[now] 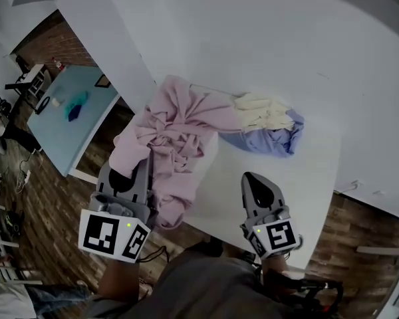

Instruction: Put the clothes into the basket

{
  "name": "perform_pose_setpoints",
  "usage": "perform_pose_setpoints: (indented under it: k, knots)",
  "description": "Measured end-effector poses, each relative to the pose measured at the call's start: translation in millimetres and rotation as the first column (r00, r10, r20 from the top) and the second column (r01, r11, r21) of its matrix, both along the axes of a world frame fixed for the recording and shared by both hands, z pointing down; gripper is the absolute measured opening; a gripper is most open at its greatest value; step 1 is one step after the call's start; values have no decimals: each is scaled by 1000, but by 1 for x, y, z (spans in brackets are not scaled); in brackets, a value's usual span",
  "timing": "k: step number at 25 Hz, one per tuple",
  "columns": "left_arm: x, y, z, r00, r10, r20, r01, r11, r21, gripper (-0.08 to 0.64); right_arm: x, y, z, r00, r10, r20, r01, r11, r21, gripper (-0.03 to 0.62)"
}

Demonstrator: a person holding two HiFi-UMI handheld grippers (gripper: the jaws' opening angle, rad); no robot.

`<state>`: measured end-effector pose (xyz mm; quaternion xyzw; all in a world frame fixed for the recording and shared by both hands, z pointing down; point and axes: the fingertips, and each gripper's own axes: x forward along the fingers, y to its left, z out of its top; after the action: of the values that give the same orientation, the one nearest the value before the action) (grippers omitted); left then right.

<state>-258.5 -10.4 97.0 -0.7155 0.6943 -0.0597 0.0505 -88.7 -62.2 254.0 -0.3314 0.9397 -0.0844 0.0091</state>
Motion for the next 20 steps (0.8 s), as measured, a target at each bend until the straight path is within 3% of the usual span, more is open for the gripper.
perform_pose_setpoints:
  k: [6, 9, 10, 13, 15, 20]
  knots:
    - [-40, -20, 33, 999, -17, -40, 15, 999, -52, 28, -17, -11, 27, 998, 22, -66, -26, 998, -53, 8]
    - [-54, -28, 64, 997, -55, -48, 48, 991, -124, 39, -22, -14, 37, 994, 28, -104, -36, 997, -75, 8]
    - [-57, -31, 78, 996, -69, -55, 59, 984, -168, 60, -24, -14, 40, 993, 26, -117, -36, 996, -85, 8]
    - [-64, -36, 117, 988, -86, -125, 47, 958, -284, 220, -34, -13, 49, 990, 6, -141, -20, 995, -98, 8]
    - [-71, -35, 124, 985, -99, -139, 57, 958, -281, 256, -39, -12, 55, 988, -7, -154, -9, 995, -102, 8]
    - [-79, -28, 102, 987, -118, -110, 97, 979, -180, 258, -44, -1, 66, 982, -48, -183, 24, 991, -131, 8]
